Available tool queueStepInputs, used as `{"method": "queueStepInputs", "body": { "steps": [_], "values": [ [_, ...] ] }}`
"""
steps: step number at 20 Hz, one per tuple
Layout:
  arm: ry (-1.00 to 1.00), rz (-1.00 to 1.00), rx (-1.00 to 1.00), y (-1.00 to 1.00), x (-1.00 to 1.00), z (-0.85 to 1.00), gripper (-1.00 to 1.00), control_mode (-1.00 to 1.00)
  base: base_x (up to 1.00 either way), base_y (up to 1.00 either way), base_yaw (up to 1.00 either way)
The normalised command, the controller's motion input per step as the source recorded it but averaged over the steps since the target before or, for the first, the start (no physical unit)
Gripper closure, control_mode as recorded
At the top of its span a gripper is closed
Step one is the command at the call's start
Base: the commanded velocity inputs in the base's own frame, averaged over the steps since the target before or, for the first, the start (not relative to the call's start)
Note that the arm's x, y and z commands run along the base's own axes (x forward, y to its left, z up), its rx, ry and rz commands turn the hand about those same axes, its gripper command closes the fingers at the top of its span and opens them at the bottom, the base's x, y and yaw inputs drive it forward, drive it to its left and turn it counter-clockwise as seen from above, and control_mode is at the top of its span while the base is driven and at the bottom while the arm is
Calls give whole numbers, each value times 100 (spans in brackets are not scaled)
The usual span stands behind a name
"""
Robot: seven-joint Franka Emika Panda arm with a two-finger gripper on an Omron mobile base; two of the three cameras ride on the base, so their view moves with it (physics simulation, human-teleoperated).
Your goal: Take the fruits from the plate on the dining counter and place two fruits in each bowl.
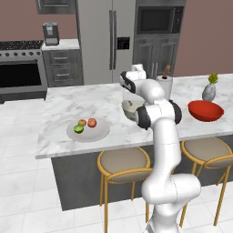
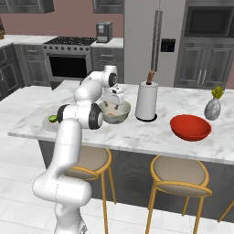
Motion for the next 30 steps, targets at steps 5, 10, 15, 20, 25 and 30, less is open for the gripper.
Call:
{"method": "queueStepInputs", "body": {
  "steps": [5, 10, 15, 20, 25, 30],
  "values": [
    [0, 0, 2, 11, -70, 40, -100, -100, 0, 0, 0],
    [0, 0, 2, 32, -77, 17, -100, -100, 0, 0, 0],
    [-2, 0, 0, 47, -83, 5, -100, -100, 0, 0, 0],
    [-6, 0, 0, 45, -63, 14, -100, -100, 0, 0, 0],
    [-7, 0, 0, 48, -36, 14, -100, -100, 0, 0, 0],
    [-14, 0, 0, 54, -9, 0, -100, -100, 0, 0, 0]
  ]
}}
